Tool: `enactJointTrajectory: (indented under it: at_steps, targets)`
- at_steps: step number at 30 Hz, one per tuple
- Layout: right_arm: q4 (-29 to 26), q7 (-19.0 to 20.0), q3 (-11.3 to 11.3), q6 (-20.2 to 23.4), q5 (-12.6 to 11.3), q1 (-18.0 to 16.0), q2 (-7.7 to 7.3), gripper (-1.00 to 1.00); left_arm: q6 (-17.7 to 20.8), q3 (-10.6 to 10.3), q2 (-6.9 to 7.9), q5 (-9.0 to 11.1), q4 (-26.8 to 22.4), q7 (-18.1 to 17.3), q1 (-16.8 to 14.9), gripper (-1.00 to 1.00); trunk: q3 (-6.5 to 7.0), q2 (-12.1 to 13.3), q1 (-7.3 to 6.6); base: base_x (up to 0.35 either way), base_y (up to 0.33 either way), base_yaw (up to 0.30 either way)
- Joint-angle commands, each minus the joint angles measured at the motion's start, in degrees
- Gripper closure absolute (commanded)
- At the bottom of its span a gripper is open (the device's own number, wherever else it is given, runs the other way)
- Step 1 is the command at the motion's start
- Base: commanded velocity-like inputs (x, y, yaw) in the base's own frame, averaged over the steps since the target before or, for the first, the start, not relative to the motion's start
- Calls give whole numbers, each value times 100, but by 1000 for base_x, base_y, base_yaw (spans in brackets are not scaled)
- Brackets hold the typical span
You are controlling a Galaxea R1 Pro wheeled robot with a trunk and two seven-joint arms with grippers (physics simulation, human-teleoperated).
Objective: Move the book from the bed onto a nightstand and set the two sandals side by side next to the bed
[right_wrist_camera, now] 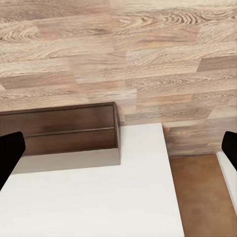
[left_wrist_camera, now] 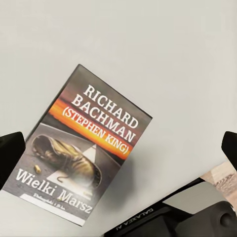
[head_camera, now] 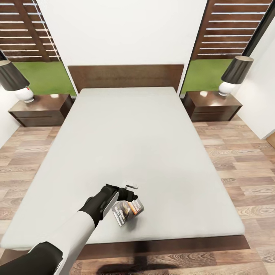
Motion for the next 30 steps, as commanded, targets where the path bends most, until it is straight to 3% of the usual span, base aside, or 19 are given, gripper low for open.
enactJointTrajectory:
  at_steps: [1, 21, 30]
  targets:
    - [11, 14, -50, -32, 52, -2, -3, -100, 31, -18, 3, 58, -5, 21, -3, -100, -14, -7, 2, 0, 0, 0]
    - [17, 16, -54, -30, 42, -2, 66, -100, 69, -7, -1, 51, -236, 56, -19, -100, -198, -7, 2, 0, 0, 0]
    - [14, 20, -44, -30, 43, -2, 102, -100, 84, 2, 0, 39, -108, 66, -279, -100, -282, -7, 2, 0, 0, 0]
